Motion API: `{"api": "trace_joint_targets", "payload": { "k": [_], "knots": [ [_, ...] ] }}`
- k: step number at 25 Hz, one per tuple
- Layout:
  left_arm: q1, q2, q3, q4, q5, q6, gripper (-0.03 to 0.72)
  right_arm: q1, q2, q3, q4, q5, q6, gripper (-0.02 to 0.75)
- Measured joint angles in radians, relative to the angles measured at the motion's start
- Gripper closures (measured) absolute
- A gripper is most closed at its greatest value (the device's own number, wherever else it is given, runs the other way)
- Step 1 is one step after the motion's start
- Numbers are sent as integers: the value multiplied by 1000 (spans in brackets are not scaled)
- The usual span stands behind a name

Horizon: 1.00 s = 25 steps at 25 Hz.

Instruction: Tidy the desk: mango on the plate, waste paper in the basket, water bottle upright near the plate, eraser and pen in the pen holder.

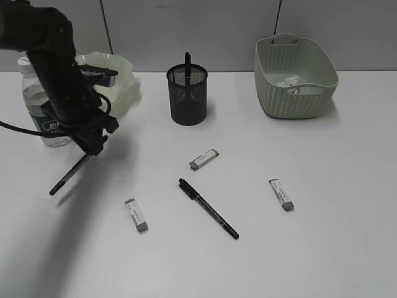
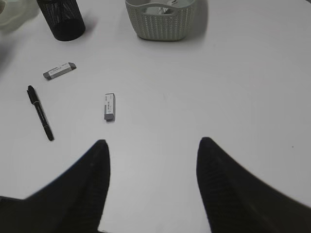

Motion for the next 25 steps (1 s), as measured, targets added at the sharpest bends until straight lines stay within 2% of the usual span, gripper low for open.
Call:
{"api": "trace_joint_targets", "payload": {
  "k": [5, 10, 13, 21, 25],
  "knots": [
    [0, -89, -26, -89, -59, 0, 554, 0, 0, 0, 0, 0, 0, 281],
    [-4, -149, -91, -272, -210, 7, 554, 0, 0, 0, 0, 0, 0, 281],
    [-31, -154, -121, -351, -342, 11, 554, 0, 0, 0, 0, 0, 0, 281],
    [-173, -128, -121, -382, -838, 14, 554, 0, 0, 0, 0, 0, 0, 281],
    [-194, -77, -121, -385, -1002, 14, 554, 0, 0, 0, -2, 0, 0, 281]
  ]
}}
